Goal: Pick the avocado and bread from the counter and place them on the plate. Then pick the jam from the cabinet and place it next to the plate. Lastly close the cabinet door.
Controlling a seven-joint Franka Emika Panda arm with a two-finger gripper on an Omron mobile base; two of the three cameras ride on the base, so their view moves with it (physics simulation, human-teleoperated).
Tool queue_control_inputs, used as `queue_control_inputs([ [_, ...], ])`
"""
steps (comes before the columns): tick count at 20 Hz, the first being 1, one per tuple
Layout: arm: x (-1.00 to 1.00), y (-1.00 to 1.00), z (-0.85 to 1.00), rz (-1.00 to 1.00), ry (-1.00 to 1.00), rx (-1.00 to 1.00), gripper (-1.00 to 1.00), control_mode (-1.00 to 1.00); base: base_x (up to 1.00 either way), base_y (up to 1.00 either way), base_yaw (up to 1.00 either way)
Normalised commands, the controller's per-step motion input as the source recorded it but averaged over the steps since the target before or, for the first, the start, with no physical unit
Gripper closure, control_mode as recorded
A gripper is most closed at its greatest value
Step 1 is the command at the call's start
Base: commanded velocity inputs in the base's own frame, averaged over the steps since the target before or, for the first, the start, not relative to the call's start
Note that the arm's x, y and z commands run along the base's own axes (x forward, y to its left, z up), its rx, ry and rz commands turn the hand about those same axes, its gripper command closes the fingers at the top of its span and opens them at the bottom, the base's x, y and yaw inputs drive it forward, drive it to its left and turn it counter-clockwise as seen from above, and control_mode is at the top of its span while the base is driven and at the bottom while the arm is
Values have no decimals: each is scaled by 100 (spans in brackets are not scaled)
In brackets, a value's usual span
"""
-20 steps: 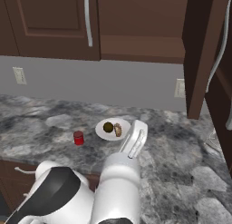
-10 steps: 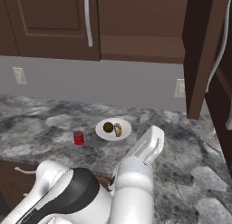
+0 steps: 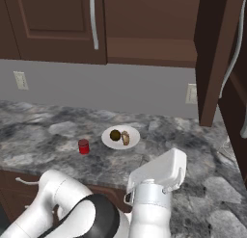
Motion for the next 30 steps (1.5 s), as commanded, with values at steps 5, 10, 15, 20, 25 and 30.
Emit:
queue_control_inputs([
  [5,8,-3,0,-8,-33,0,-100,-100,0,0,0],
  [10,29,-5,0,-5,-12,0,-100,-100,0,0,0],
  [15,26,-44,0,0,0,0,-100,-100,0,0,0],
  [20,12,-48,0,-2,0,0,-100,-100,0,0,0],
  [25,16,-18,0,-4,0,0,-100,-100,0,0,0],
  [30,1,-18,2,-16,-1,0,-100,-100,0,0,0],
])
